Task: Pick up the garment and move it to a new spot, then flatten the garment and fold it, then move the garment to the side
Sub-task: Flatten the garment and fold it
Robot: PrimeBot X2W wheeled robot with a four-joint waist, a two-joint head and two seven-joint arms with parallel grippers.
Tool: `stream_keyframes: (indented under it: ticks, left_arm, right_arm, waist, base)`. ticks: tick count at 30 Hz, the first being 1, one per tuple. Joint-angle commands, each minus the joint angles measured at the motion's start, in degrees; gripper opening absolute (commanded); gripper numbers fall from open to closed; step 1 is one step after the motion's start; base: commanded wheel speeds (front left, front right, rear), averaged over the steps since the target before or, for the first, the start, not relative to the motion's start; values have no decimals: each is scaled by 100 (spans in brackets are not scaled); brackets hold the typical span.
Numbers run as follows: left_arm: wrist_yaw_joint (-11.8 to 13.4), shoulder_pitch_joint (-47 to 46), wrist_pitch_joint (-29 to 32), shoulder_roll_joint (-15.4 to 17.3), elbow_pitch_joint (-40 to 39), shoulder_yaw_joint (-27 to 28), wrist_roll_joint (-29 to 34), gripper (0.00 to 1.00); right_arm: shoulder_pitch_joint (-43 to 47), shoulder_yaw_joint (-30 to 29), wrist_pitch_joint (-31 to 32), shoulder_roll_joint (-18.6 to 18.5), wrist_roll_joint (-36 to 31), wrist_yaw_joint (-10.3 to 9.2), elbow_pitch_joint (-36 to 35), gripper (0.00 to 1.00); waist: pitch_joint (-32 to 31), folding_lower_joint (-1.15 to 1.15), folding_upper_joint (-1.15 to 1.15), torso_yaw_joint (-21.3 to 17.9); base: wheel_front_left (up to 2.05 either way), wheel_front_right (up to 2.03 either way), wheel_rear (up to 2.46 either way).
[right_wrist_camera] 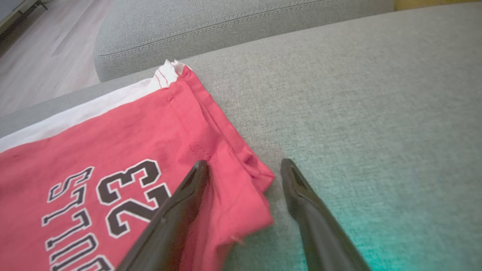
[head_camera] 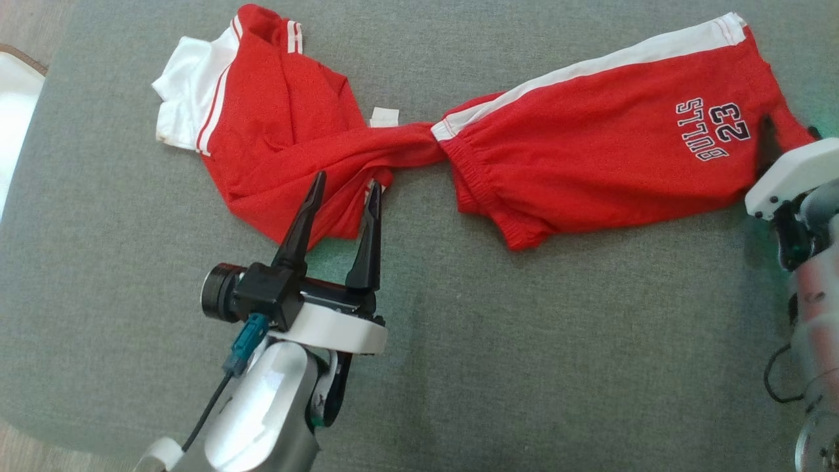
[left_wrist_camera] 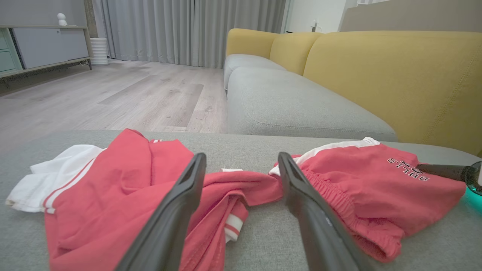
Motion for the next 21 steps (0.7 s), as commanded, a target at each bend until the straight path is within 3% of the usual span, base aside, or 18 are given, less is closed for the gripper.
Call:
stream_keyframes:
  ticks: [1,2,10,21]
  left_arm:
    - [50,-175,-46,27,-190,125,-39,100]
    - [62,-179,-46,27,-188,116,-46,100]
    - [-8,-166,-46,26,-208,127,15,100]
    - [-101,49,-46,26,-175,292,132,100]
  right_arm:
    - [-80,173,2,15,-36,-5,64,69]
    - [-119,222,-42,9,-41,-5,123,0]
    - [-218,496,-725,-104,300,-5,314,0]
    - [280,609,-971,-478,991,-5,167,0]
  waist:
    - [15,0,0,3]
    - [18,0,0,0]
    - [-174,0,0,-266]
    - [-678,0,0,-923]
  base:
    - [0,0,0]
    - [0,0,0]
    - [0,0,0]
    - [0,0,0]
